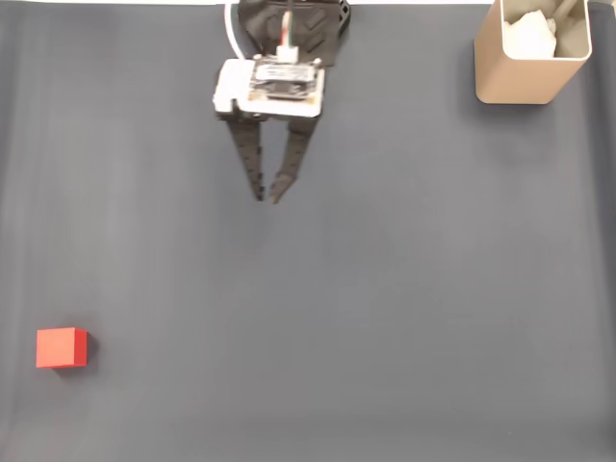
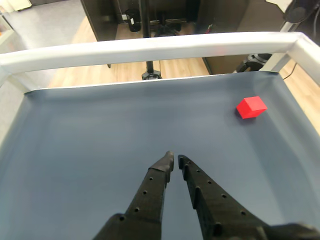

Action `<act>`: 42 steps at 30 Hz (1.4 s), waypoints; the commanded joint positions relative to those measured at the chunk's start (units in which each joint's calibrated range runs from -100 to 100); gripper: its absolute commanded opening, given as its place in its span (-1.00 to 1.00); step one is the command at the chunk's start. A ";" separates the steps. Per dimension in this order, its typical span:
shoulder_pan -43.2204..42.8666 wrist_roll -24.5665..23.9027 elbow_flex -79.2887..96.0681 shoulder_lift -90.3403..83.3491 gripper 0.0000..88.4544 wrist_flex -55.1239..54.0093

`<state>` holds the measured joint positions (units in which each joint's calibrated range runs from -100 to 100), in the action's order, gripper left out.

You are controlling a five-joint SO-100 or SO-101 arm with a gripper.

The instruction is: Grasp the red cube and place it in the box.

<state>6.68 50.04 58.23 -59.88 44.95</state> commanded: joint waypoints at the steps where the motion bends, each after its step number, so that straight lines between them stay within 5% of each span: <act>1: 3.34 0.68 -8.23 5.20 -0.98 -0.19; 23: 21.80 3.61 -43.81 40.29 -0.92 0.22; 42: 26.85 5.13 -70.73 62.04 -0.77 11.77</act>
<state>32.79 55.02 -5.79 0.48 55.93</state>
